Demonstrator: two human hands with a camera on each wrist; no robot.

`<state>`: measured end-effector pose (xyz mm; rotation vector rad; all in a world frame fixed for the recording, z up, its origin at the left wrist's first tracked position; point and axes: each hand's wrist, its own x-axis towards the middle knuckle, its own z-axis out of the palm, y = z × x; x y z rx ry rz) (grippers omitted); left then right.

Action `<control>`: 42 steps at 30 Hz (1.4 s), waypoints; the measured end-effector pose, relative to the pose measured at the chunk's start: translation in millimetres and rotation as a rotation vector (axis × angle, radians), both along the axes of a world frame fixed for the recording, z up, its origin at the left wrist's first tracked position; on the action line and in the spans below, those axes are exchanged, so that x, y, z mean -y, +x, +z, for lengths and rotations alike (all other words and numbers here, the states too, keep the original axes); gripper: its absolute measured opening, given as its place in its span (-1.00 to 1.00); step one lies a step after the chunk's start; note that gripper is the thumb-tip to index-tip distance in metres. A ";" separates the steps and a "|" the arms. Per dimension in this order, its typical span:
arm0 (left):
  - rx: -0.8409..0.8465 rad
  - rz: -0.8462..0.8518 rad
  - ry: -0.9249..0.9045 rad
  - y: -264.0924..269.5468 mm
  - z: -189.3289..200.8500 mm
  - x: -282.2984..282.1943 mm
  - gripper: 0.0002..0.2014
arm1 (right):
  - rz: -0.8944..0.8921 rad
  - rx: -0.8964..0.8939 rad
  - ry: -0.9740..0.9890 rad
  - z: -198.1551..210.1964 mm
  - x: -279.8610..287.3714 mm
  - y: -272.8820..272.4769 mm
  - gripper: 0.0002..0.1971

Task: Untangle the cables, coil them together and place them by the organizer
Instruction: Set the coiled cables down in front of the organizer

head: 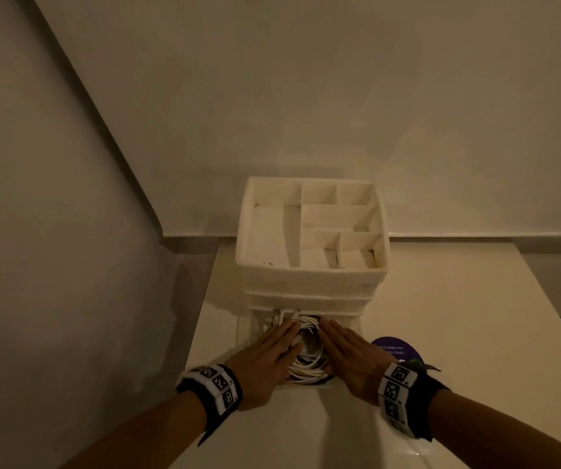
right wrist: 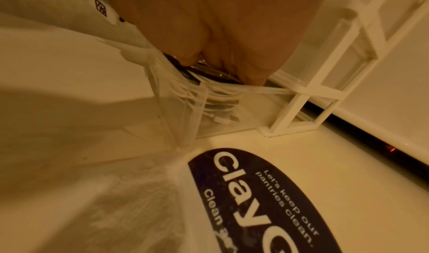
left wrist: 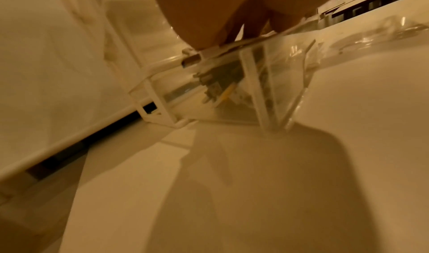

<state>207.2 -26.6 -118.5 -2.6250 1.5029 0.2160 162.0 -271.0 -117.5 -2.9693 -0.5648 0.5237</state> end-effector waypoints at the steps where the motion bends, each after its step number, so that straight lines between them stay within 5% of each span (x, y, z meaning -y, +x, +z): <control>1: -0.048 -0.023 0.021 4.9 3.6 -0.6 -0.34 | -0.010 -0.014 0.009 0.2 1.4 2.6 -0.23; 12: 0.145 0.043 -0.071 -5.1 -18.3 1.1 -0.41 | 0.055 -0.094 0.000 17.2 0.1 11.0 -0.22; 18: 0.077 -0.028 -0.167 0.4 -30.5 -7.9 -0.48 | 0.047 -0.129 -0.068 25.4 -9.0 17.2 -0.16; 29: 0.028 0.248 -0.123 -10.7 -26.1 11.6 -0.37 | -0.104 -0.297 -0.007 38.0 -28.9 26.8 -0.04; 35: -0.086 0.537 -0.229 -16.3 -17.0 35.5 -0.43 | -0.163 -0.286 0.031 40.4 -28.7 22.8 -0.07; 42: 0.014 0.698 -0.265 -15.4 -25.2 36.0 -0.40 | -0.197 -0.308 -0.014 41.8 -33.1 26.9 -0.06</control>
